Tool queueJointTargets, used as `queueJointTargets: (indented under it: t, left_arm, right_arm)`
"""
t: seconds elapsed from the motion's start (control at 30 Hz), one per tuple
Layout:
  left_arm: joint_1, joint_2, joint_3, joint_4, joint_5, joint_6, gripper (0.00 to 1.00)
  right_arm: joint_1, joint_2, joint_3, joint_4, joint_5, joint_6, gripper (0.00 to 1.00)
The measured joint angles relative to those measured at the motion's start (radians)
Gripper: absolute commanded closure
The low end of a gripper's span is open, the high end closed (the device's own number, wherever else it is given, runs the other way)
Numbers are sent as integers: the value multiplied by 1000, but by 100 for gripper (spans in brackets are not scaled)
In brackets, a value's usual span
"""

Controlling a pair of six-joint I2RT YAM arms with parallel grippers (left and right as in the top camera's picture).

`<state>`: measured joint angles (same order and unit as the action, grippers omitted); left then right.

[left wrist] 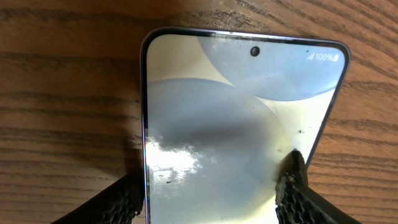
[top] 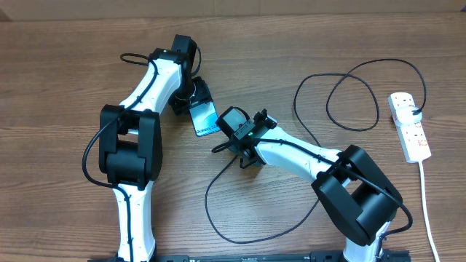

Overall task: Plug charger to phone and switch on socket
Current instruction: 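Grasp the USB-C plug end with the right gripper, then lift the cable plug with the right gripper and hold it up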

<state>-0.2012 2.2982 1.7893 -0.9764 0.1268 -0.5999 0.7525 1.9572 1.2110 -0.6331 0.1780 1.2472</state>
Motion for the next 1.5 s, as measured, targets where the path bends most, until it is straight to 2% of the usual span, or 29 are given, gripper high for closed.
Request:
queueJointTargets:
  t: [0.13,0.27,0.43,0.57,0.8,1.0,1.27,1.33,1.37,1.4,1.5]
  left_arm:
    - [0,0,0,-1,0,0,34]
    - [0,0,0,-2,0,0,34]
    - [0,0,0,-2,0,0,34]
    - [0,0,0,-1,0,0,34]
    - [0,0,0,0,0,0,34]
    - [0,0,0,0,0,0,33]
    - [0,0,0,1,0,0,32]
    - [0,0,0,1,0,0,32]
    - [0,0,0,1,0,0,32]
    - [0,0,0,1,0,0,32]
    - [0,0,0,1,0,0,32]
  right_arm:
    - [-4,1,6,-2,-14,-74,96]
    - [-11,18,45,-27,-45,-241,96]
    - [-37,37,166,-255,-66,-447,96]
    - [-137,37,216,-386,-67,-616,96]
    - [-344,39,216,-418,-116,-856,96]
    - [-423,39,203,-429,-138,-930,96]
    - [-429,39,118,-364,-149,-943,96]
    - [-429,34,93,-332,-152,-940,88]
    - [-429,27,77,-312,-153,-937,77]
    - [-429,25,74,-311,-153,-939,70]
    - [-431,12,55,-312,-152,-937,55]
